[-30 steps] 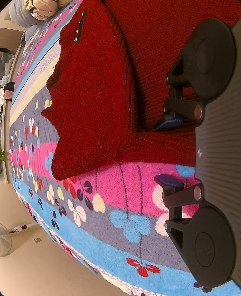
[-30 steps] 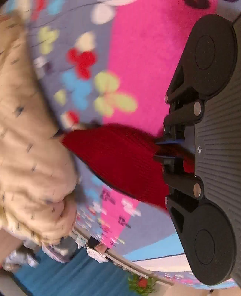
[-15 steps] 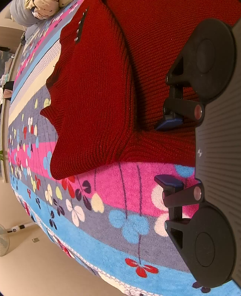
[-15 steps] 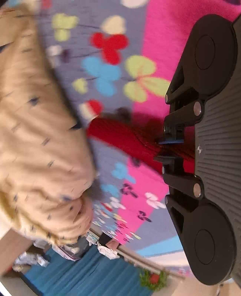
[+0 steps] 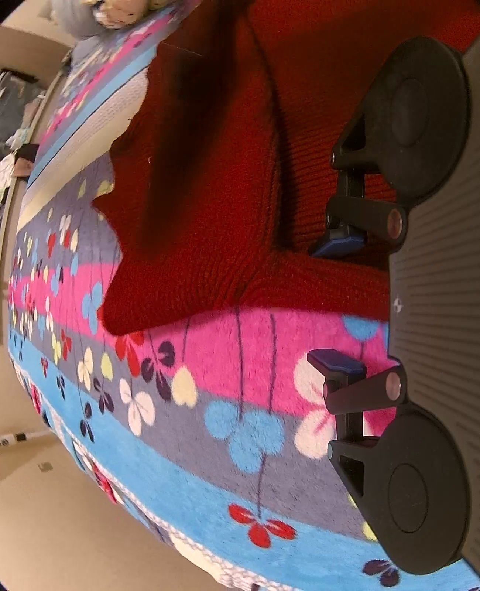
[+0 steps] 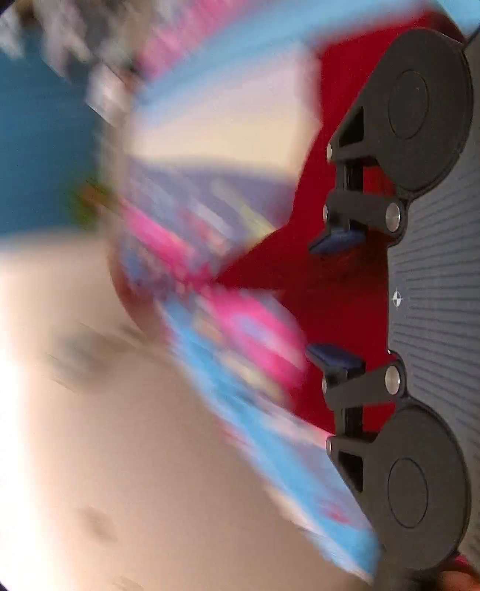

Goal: Fold small clothes

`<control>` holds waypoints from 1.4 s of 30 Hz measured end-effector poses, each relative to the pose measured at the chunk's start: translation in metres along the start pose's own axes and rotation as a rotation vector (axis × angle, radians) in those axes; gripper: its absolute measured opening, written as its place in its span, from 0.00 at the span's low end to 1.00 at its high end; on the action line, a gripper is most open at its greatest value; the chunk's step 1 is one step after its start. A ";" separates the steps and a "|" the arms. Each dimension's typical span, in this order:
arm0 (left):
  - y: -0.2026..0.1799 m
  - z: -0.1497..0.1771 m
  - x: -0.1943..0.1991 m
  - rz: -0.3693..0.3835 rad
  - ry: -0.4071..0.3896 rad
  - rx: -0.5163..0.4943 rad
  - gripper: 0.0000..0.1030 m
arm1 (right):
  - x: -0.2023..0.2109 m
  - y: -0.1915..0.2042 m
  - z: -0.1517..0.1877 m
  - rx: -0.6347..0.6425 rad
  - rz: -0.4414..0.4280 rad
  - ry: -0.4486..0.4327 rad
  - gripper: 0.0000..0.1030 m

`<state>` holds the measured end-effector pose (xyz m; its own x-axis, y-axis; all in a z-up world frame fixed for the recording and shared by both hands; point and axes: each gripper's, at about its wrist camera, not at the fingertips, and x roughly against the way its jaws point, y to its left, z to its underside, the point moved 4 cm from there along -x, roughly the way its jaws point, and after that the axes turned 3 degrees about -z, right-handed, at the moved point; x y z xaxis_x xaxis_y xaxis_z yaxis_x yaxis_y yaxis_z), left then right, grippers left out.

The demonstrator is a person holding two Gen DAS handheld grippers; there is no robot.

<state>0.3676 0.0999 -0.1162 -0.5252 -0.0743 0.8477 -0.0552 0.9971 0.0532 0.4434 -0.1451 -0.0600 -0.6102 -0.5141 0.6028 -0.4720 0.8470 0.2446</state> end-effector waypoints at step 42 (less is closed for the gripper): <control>-0.025 -0.051 0.010 0.242 -0.313 0.227 0.60 | 0.201 -0.102 0.219 -0.256 0.482 0.254 0.57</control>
<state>0.4073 0.0751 -0.0822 -0.7752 0.1230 0.6196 -0.0661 0.9597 -0.2732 0.2299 -0.3639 -0.1299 -0.5315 -0.0419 0.8460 0.0075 0.9985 0.0542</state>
